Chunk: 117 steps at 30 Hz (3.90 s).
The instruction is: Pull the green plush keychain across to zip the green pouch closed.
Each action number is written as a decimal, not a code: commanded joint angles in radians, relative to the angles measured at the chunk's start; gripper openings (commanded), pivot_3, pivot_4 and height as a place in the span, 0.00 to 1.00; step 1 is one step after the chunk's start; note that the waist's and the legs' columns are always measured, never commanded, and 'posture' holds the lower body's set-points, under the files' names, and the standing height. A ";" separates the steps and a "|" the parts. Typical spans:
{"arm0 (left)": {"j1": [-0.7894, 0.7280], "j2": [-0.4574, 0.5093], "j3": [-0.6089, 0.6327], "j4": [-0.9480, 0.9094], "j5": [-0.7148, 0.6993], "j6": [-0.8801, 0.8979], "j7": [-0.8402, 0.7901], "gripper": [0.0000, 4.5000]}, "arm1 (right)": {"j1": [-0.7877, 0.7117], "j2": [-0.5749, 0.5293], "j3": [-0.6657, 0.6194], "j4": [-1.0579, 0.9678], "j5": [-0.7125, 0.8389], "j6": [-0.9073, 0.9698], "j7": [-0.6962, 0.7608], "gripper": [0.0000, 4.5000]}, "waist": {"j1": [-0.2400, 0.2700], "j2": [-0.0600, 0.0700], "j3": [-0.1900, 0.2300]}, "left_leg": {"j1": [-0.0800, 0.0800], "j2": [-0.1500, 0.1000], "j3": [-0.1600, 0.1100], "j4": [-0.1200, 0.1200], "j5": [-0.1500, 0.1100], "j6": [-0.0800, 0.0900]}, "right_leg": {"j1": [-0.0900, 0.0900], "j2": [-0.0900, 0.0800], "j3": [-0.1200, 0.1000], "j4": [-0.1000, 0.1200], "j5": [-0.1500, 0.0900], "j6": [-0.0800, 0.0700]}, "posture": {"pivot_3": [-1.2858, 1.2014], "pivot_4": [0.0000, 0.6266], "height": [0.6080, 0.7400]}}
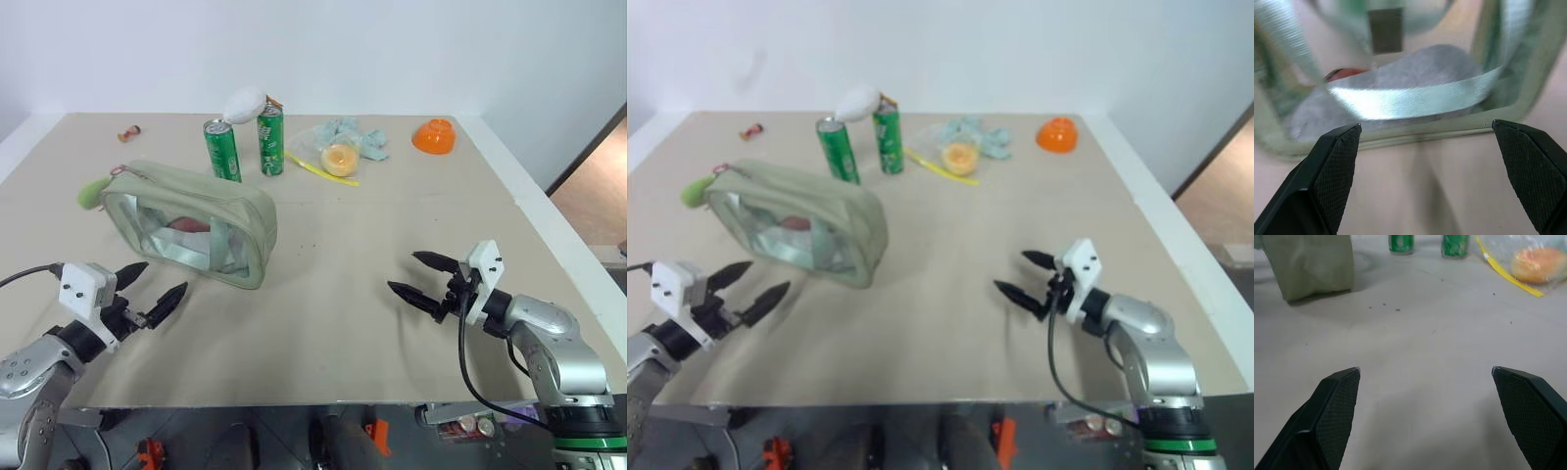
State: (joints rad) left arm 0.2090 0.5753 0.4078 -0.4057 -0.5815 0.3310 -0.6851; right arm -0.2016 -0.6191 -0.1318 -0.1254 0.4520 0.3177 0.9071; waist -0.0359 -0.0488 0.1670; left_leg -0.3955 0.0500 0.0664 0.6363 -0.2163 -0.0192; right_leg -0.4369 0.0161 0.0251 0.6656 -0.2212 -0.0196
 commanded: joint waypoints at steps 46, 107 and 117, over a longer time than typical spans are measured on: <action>-0.005 0.019 -0.003 -0.212 -0.184 0.059 0.035 1.00 | -0.554 0.446 0.396 -0.013 -0.147 0.256 -0.314 0.11 | -0.008 -0.002 -0.001 | -0.008 0.003 -0.003 0.002 0.000 -0.001 | -0.005 0.002 -0.005 0.000 0.000 -0.003 | 0.52 0.24 1.00; -0.053 0.026 -0.020 -0.149 -0.114 0.048 0.006 1.00 | -0.628 0.484 0.346 0.267 -0.178 0.033 -0.134 0.01 | -0.010 -0.001 -0.001 | -0.006 0.010 -0.002 0.001 0.000 -0.001 | -0.005 0.010 -0.003 0.000 0.002 -0.008 | 0.52 0.24 1.00; -0.100 0.052 -0.031 -0.120 -0.124 0.069 -0.019 1.00 | -0.572 0.348 0.263 0.109 -0.113 0.075 -0.077 0.01 | 0.000 -0.001 -0.001 | -0.007 0.009 -0.002 0.001 0.000 -0.001 | -0.005 0.009 -0.003 0.000 0.002 -0.008 | 0.52 0.24 1.00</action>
State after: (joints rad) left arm 0.1222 0.6108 0.3711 -0.5162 -0.6974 0.4011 -0.6931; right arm -0.7690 -0.2507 0.1918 0.0627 0.3003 0.3939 0.8133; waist -0.0356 -0.0502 0.1664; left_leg -0.4031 0.0584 0.0643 0.6377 -0.2167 -0.0200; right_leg -0.4423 0.0243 0.0215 0.6654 -0.2192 -0.0272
